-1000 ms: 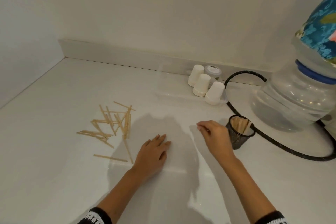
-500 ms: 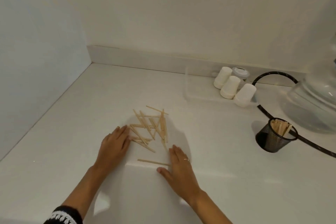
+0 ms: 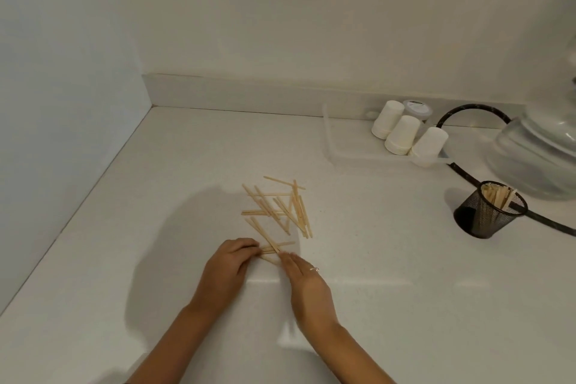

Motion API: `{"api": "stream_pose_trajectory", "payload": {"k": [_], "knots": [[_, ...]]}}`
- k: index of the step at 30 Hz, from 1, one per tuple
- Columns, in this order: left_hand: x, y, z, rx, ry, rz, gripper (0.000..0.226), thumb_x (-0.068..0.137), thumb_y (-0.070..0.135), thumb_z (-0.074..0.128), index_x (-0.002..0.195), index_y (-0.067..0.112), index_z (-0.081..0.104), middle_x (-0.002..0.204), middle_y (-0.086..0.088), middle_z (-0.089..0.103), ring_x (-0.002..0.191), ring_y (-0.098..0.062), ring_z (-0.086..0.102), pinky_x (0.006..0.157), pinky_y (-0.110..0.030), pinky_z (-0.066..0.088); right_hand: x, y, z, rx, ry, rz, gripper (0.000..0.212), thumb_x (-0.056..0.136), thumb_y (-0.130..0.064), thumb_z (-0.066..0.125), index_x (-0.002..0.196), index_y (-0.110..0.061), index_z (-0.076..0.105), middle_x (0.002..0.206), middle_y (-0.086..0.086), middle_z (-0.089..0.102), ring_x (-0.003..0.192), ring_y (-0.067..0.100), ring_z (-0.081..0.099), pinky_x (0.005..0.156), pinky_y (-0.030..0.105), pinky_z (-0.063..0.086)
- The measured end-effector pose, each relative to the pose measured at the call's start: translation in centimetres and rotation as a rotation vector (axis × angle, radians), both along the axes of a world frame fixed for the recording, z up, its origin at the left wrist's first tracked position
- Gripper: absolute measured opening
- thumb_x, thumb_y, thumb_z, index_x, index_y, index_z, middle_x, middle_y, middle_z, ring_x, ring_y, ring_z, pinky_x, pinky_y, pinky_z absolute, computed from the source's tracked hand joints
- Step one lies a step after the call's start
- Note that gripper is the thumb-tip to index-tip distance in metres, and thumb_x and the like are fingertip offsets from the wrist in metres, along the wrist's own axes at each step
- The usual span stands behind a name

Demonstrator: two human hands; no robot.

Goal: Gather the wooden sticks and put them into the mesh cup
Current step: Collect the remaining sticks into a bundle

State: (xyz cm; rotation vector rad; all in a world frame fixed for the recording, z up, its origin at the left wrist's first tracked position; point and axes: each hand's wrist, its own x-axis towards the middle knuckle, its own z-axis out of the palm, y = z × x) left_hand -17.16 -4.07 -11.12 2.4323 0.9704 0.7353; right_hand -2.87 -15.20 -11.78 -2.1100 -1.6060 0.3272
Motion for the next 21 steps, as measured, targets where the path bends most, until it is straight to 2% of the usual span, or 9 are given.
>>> {"api": "stream_pose_trajectory", "payload": {"k": [3,5,8,10,13,16,17,19,21], "knots": [[-0.1,0.1,0.0,-0.012,-0.044,-0.009,0.025,0.080,-0.008,0.066,0.094,0.011,0.075,0.101,0.000,0.071,0.094,-0.018,0.063,0.084,-0.014,0.040,0.7,0.1,0.3,0.123,-0.051,0.019,0.047,0.080,-0.001,0.067,0.125,-0.013,0.061,0.121,0.005,0.066,0.110,0.021,0.064,0.091,0.031,0.052],[-0.1,0.1,0.2,-0.018,-0.063,-0.012,0.026,0.080,-0.008,0.065,0.094,0.012,0.074,0.098,0.001,0.072,0.093,-0.017,0.063,0.085,-0.013,0.039,1.1,0.2,0.6,0.177,-0.050,0.008,0.041,0.076,0.005,0.069,0.114,-0.013,0.068,0.106,0.004,0.072,0.097,0.021,0.069,0.085,0.029,0.055],[0.0,-0.2,0.3,-0.013,-0.076,-0.064,0.027,0.081,-0.008,0.065,0.093,0.014,0.074,0.094,0.004,0.072,0.091,-0.015,0.062,0.085,-0.024,0.046,1.6,0.5,1.0,0.229,-0.011,-0.069,0.032,0.079,0.004,0.067,0.105,-0.014,0.071,0.096,0.001,0.073,0.089,0.019,0.067,0.081,0.023,0.050],[0.2,-0.4,0.4,-0.022,-0.089,-0.090,0.028,0.081,-0.007,0.065,0.092,0.016,0.074,0.093,0.008,0.072,0.090,-0.012,0.061,0.082,-0.029,0.048,2.0,0.6,1.2,0.249,0.003,-0.137,0.026,0.080,-0.003,0.070,0.103,-0.014,0.071,0.099,0.000,0.070,0.091,0.021,0.064,0.082,0.023,0.046],[0.4,-0.5,0.2,-0.054,-0.121,-0.074,0.028,0.083,-0.004,0.064,0.095,0.018,0.074,0.096,0.009,0.072,0.093,-0.007,0.058,0.085,-0.028,0.048,2.6,0.6,1.5,0.202,-0.043,-0.262,0.026,0.078,-0.023,0.075,0.104,-0.020,0.071,0.106,-0.001,0.064,0.096,0.022,0.056,0.080,0.030,0.046],[0.6,-0.1,0.0,-0.091,-0.153,-0.016,0.028,0.086,0.006,0.064,0.112,0.017,0.068,0.116,0.006,0.064,0.108,-0.006,0.050,0.095,-0.018,0.039,2.6,0.3,1.7,0.133,-0.069,-0.335,0.033,0.079,-0.035,0.073,0.110,-0.022,0.070,0.117,0.002,0.060,0.106,0.025,0.051,0.085,0.037,0.045],[0.6,0.2,0.1,-0.097,-0.159,-0.012,0.032,0.088,0.009,0.063,0.119,0.016,0.064,0.125,0.006,0.058,0.115,-0.006,0.046,0.099,-0.017,0.034,2.6,0.1,1.7,0.119,-0.060,-0.352,0.035,0.080,-0.037,0.071,0.112,-0.022,0.070,0.121,0.003,0.058,0.110,0.026,0.049,0.088,0.038,0.044],[0.7,1.5,0.5,-0.074,-0.123,-0.056,0.039,0.091,0.007,0.058,0.130,0.013,0.056,0.138,0.004,0.048,0.128,-0.011,0.038,0.108,-0.024,0.030,2.7,-0.5,1.7,0.103,-0.045,-0.382,0.034,0.083,-0.036,0.068,0.114,-0.022,0.069,0.125,0.004,0.055,0.115,0.028,0.046,0.092,0.041,0.043],[0.8,3.0,0.8,-0.054,-0.016,-0.140,0.043,0.095,0.007,0.051,0.138,0.011,0.048,0.145,0.001,0.041,0.138,-0.016,0.030,0.114,-0.030,0.023,3.0,-1.1,1.5,0.101,-0.019,-0.384,0.032,0.086,-0.027,0.067,0.117,-0.020,0.067,0.126,0.007,0.055,0.116,0.029,0.046,0.095,0.040,0.043]]}}
